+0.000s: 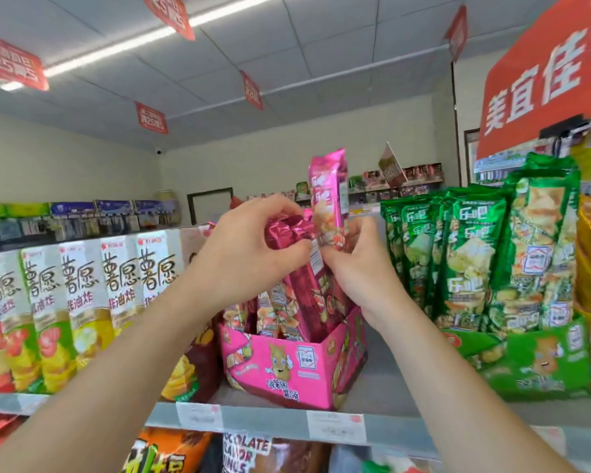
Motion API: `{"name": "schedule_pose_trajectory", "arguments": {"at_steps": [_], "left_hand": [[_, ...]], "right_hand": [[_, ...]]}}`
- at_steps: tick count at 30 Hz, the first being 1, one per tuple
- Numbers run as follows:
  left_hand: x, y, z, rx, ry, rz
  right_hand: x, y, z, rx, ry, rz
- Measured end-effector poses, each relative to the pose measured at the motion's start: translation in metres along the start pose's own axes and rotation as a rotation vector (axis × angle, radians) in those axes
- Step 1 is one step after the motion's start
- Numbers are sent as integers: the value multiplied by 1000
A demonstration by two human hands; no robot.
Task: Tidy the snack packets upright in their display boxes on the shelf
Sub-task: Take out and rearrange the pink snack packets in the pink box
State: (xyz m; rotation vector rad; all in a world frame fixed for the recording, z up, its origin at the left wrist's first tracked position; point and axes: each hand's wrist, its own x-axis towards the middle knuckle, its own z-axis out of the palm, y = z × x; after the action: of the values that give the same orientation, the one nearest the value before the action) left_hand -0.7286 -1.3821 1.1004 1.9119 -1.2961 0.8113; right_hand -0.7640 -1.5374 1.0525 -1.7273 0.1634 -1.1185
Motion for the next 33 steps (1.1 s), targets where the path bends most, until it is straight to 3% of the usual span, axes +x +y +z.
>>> {"name": "schedule_pose_trajectory", "arguments": {"at_steps": [8,14,16,18,21,23,26,29,31,33], "left_hand": [[17,6,-10,51,-207,162],[38,15,-9,189,-426,120],[41,17,-7,235,-449,113],[40,21,-7,227,-445,101],[36,28,-9,-12,-470,84],[33,30,-8,-215,-496,44],[30,30,-2,-543,-520,-74],[31,18,-2,-801,-476,-167],[31,5,-11,-738,-357,-82],[31,-5,-21,-373,-284,75]], "right_hand": [[3,-3,-20,-204,-463,181],[-14,-2,-29,-258,-540,302],[-19,-4,-31,-185,-477,287],[-26,-9,-37,-14,-433,133],[-37,-23,-37,151,-483,-74],[-39,-24,-25,63,-368,-133],[-41,-23,-4,-78,-59,-236],[-38,-19,-3,-163,3,-283],[-32,-20,-8,-196,-32,-267],[-28,-23,-10,-177,-95,-256]]}}
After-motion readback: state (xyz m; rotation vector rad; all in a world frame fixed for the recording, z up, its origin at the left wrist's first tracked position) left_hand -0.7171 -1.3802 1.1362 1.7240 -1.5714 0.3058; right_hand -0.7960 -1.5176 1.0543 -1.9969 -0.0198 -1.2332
